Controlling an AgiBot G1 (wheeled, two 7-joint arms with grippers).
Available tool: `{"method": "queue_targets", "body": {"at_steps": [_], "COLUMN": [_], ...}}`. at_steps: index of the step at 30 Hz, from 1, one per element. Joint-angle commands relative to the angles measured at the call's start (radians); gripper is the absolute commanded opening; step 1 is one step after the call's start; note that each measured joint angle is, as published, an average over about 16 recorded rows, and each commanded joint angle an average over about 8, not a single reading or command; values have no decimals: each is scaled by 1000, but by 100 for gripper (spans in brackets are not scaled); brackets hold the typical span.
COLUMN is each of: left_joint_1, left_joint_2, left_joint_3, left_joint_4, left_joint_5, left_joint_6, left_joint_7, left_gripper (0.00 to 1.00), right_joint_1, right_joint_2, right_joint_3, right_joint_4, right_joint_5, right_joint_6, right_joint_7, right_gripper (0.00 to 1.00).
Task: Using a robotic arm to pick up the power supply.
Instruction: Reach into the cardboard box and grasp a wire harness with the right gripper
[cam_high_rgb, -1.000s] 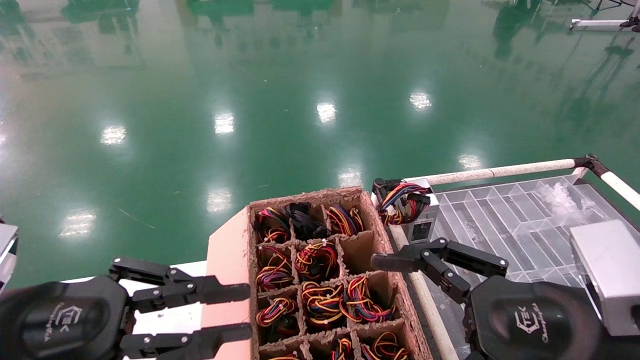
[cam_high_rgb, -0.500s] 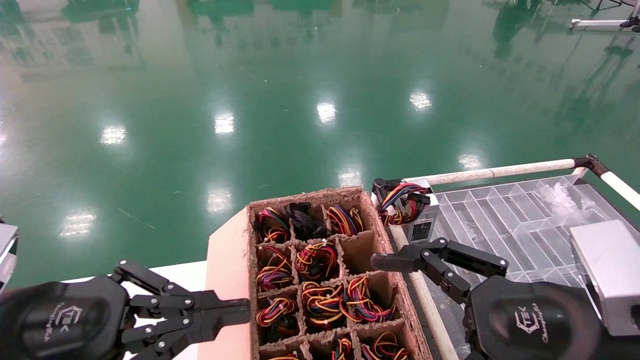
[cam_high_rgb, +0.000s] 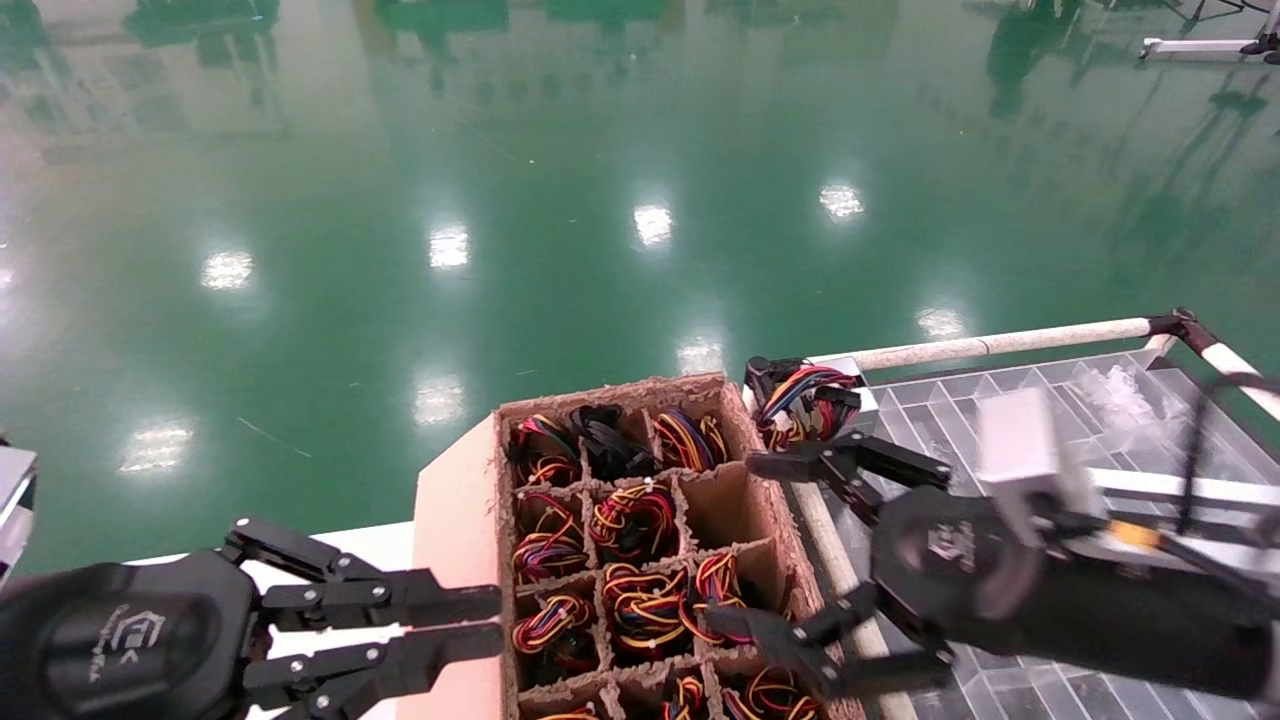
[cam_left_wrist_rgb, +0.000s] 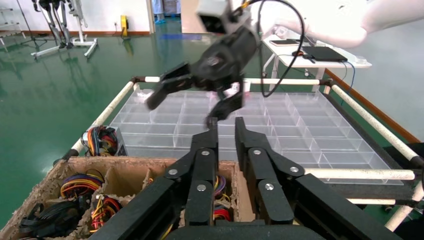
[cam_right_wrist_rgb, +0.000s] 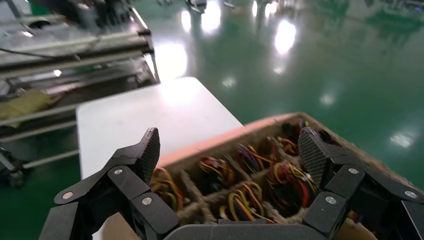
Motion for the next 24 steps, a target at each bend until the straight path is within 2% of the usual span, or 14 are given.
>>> {"method": "queue_targets", "body": {"at_steps": [1, 8, 15, 16, 18, 22, 24], "left_joint_1": [0, 0, 0, 0, 0, 0, 0], "left_joint_2": [0, 0, 0, 0, 0, 0, 0], "left_joint_3": [0, 0, 1, 1, 1, 1, 1], "left_joint_4": [0, 0, 0, 0, 0, 0, 0], "left_joint_5": [0, 0, 0, 0, 0, -1, -1], "left_joint_6": [0, 0, 0, 0, 0, 0, 0], "left_joint_7": [0, 0, 0, 0, 0, 0, 0], "left_gripper": [100, 100, 100, 100, 100, 100, 100], "right_joint_1": [29, 155, 246, 256, 275, 307, 321], "right_joint_2": [-23, -122, -217, -229, -252, -295, -315], "right_joint_3": [-19, -98, -152, -157, -166, -178, -183], "right_joint_4": [-30, -178, -318, -339, -380, -462, -501], "right_joint_5": [-45, -215, -334, -345, -366, -397, -408], "right_joint_6": [15, 57, 111, 119, 135, 165, 175], "right_joint_7": [-5, -56, -110, -119, -140, -186, -210], "right_gripper": [100, 100, 98, 93, 76, 29, 11]}}
